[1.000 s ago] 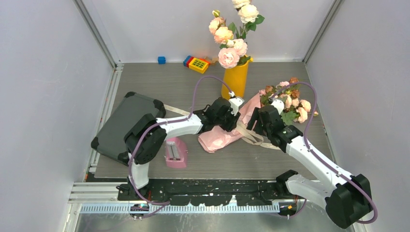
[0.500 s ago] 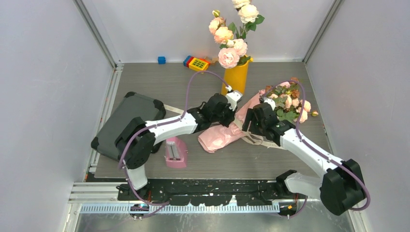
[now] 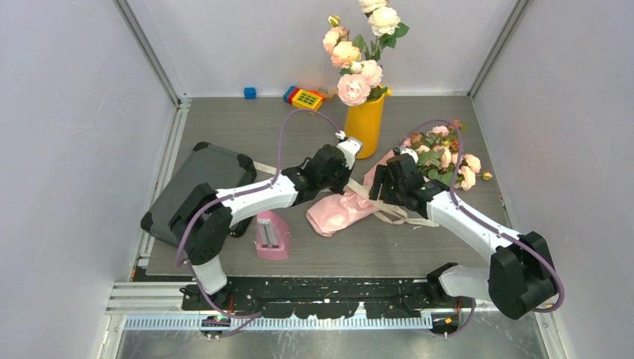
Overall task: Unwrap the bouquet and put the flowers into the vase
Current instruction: Untie the ribbon from the wrapping paper.
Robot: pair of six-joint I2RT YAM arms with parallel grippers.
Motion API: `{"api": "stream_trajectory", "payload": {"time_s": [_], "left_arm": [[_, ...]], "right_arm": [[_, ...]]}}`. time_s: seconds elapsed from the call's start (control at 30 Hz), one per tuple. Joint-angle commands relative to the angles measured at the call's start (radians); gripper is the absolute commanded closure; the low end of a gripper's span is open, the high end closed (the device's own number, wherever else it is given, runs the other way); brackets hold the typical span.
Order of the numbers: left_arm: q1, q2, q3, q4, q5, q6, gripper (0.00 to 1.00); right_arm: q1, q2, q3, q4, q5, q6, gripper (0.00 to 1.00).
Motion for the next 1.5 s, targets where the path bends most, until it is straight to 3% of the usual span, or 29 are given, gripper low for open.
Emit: {"api": "stream_trajectory", "payload": {"time_s": [0.0, 0.3, 0.8, 0.87, 1.27, 1.47], "left_arm": [[0.085, -0.097, -0.037, 0.015, -0.003, -0.086, 1.0], [0.281, -0.087, -0.105, 0.094, 0.22, -0.287, 1.0], [0.373, -0.022, -0.089, 0.081, 0.243, -0.262, 0.99], [0.377, -0.022, -0.09, 0.078, 0.24, -0.256, 0.99], [0.426, 0.017, -0.041, 0.022, 0.187, -0.198, 1.0], [0.459, 0.07, 0.017, -0.031, 0.141, -0.168, 1.0]], "right_arm": [[-0.002, -0.011, 0.044, 0.042, -0.002, -0.004, 0.29], [-0.002, -0.036, 0.039, 0.039, 0.032, 0.011, 0.29], [-0.002, 0.059, 0.046, 0.06, 0.037, 0.009, 0.32], [-0.002, 0.066, 0.048, 0.059, 0.045, 0.013, 0.34], [-0.003, -0.021, 0.018, -0.053, 0.187, 0.066, 0.75], [-0.002, -0.163, -0.013, -0.161, 0.302, 0.125, 0.78]]}}
